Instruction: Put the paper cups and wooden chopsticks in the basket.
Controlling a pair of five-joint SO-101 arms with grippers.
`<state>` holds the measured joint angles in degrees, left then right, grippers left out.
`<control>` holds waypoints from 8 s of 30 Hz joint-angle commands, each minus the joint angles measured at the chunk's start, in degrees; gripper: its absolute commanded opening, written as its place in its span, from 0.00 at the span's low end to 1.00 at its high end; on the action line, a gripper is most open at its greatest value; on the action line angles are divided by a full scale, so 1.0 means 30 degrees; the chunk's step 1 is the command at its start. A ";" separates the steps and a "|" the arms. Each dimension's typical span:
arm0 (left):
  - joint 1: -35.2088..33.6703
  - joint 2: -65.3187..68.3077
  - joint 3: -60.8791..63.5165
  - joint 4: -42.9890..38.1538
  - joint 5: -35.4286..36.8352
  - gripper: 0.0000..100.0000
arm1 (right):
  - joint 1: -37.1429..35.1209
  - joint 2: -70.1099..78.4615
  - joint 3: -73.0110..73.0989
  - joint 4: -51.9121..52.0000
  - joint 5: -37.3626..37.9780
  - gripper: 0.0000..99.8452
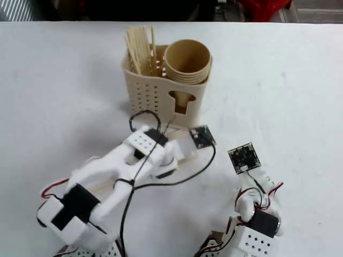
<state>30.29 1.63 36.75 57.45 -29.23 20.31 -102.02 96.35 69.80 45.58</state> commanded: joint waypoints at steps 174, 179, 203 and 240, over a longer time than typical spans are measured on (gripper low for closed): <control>0.0337 -0.3121 -1.2718 1.1575 0.1993 0.02 | 0.3385 -0.0132 0.0176 -0.1099 0.0059 0.02; 0.0161 -0.6579 -1.7670 1.1839 0.1875 0.02 | 0.3414 -0.0103 0.0176 -0.1099 0.0059 0.02; -0.6051 -0.7136 -1.3890 -0.7179 0.7941 0.02 | 0.3385 -0.0103 0.0176 -0.1070 0.0059 0.02; -0.0864 -0.9890 0.3927 -0.0967 0.1114 0.08 | 0.3385 -0.0132 0.0176 -0.1070 0.0059 0.02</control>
<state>26.59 -26.42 34.29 68.26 -23.69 30.42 -102.02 96.35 67.43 45.58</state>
